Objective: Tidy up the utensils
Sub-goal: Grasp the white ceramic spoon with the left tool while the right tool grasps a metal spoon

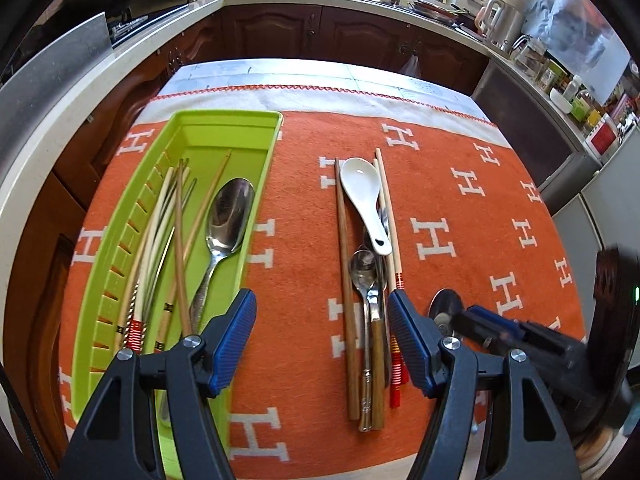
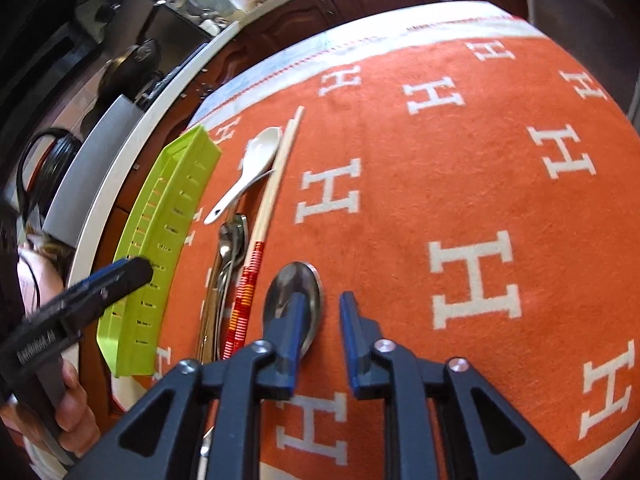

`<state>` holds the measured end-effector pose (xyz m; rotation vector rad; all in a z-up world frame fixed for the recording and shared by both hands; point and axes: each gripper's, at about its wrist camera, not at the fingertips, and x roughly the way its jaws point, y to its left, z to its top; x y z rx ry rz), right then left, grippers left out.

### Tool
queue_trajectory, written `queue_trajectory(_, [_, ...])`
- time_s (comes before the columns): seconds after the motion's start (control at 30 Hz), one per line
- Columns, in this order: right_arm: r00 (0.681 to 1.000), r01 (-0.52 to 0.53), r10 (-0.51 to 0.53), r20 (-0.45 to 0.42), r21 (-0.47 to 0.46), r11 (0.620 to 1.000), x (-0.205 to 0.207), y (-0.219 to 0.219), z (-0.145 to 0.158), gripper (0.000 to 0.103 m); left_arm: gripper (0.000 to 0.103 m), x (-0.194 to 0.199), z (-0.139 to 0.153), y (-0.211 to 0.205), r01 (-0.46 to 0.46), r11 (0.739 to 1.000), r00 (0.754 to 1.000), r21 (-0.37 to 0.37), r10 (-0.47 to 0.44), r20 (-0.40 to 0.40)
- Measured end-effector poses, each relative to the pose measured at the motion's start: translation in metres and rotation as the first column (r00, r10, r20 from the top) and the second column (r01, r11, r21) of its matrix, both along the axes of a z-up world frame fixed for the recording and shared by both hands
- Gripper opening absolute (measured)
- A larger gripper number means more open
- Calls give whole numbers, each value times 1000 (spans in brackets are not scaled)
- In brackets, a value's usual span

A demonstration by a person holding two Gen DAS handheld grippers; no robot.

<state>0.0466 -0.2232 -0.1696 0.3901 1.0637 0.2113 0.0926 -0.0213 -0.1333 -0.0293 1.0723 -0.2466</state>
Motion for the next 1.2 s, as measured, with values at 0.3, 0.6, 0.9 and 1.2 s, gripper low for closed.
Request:
queue_trajectory(0.3, [993,-81,89,75,-104,991,-4,25,-3,3,66,37,0,-7,-6,992,998,-129,-1,-55])
queue_trajectory(0.6, [998,-44,43,45,21,999,2,4,-8,2,21,99,-33,-8,-126,951,971,-282,61,-231])
queue_trajectory(0.9, [999,-26,23,38,80,996,4,-10,-11,2,13,115,-65,-13,-204,924,936,-324,88,-340])
queue_trajectory(1.2, [999,-29,24,39,115,993,5,-15,-14,1,14,114,-69,-17,-208,918,934,-337,84,-348])
